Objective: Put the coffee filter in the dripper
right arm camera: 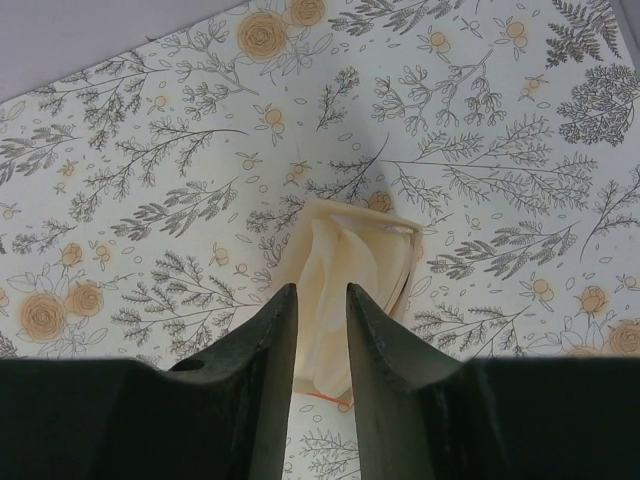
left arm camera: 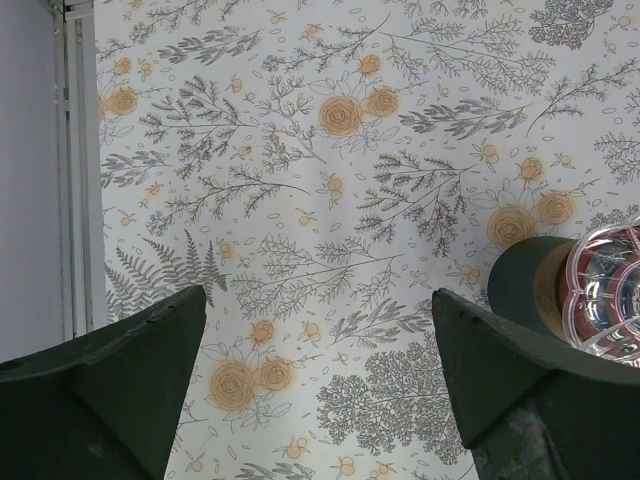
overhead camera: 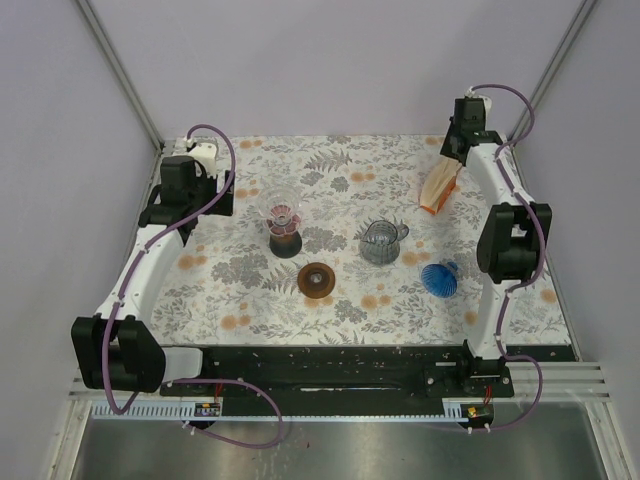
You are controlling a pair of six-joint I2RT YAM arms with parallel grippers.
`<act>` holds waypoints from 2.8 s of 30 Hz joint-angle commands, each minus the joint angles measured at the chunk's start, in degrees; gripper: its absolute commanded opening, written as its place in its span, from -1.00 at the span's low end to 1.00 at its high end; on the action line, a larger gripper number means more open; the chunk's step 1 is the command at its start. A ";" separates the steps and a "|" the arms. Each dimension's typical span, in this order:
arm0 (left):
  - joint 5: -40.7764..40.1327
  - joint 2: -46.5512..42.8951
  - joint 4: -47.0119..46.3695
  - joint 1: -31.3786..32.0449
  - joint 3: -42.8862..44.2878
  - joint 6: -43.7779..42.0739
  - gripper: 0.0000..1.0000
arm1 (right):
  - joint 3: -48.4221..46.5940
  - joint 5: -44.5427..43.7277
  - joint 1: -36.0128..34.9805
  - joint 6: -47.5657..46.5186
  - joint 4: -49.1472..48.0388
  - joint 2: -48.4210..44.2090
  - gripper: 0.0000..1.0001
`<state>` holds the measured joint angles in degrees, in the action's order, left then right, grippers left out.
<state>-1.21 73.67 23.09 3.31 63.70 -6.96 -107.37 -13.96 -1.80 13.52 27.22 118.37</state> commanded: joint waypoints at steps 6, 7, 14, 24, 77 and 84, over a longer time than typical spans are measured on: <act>-0.90 -0.11 -1.56 -0.50 1.95 0.90 0.98 | -7.67 0.06 0.40 -2.71 3.54 4.85 -0.28; -0.81 -0.19 -1.56 -0.59 1.95 0.90 0.98 | -8.11 0.07 0.48 -2.79 3.97 5.29 -0.28; -0.72 -0.46 -1.56 -0.67 1.95 0.90 0.98 | -7.94 0.33 0.57 -3.41 4.86 6.44 -0.31; -0.37 -0.81 -1.47 -0.85 1.86 0.72 0.98 | -10.05 2.53 0.66 -4.38 5.56 9.34 -0.34; 18.61 -5.20 8.02 0.11 12.84 -5.34 0.98 | 0.94 6.05 -15.93 -0.60 4.59 -25.11 -1.00; 16.25 -4.42 11.71 13.46 21.80 -8.24 0.98 | -1.35 7.01 -27.62 3.96 2.32 -24.85 -1.00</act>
<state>13.63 70.22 33.36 9.54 79.68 -12.49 -106.02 -7.27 -24.62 14.04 31.94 95.53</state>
